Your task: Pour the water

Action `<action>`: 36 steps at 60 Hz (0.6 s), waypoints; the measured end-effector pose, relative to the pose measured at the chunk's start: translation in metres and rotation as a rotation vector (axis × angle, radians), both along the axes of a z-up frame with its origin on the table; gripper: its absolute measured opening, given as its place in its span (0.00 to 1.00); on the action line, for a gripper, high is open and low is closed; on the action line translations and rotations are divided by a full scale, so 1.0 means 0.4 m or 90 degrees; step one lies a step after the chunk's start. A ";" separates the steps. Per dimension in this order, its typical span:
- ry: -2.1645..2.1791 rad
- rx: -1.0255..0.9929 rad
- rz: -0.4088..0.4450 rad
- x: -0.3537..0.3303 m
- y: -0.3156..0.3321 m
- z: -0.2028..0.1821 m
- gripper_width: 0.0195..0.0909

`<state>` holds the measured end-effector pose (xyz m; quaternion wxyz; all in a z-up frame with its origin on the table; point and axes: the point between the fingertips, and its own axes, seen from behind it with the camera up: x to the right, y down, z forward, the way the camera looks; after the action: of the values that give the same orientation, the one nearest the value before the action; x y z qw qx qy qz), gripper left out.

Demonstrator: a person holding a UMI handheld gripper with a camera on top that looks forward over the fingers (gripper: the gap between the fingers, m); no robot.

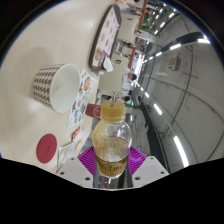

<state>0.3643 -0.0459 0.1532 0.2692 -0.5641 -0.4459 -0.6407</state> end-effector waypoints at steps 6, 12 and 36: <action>-0.084 -0.035 0.020 -0.019 0.019 -0.025 0.25; -0.128 -0.066 0.036 -0.029 0.030 -0.052 0.25; 0.279 0.038 0.034 -0.005 0.015 0.000 0.25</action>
<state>0.3625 -0.0398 0.1532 0.3932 -0.6696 -0.3727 -0.5081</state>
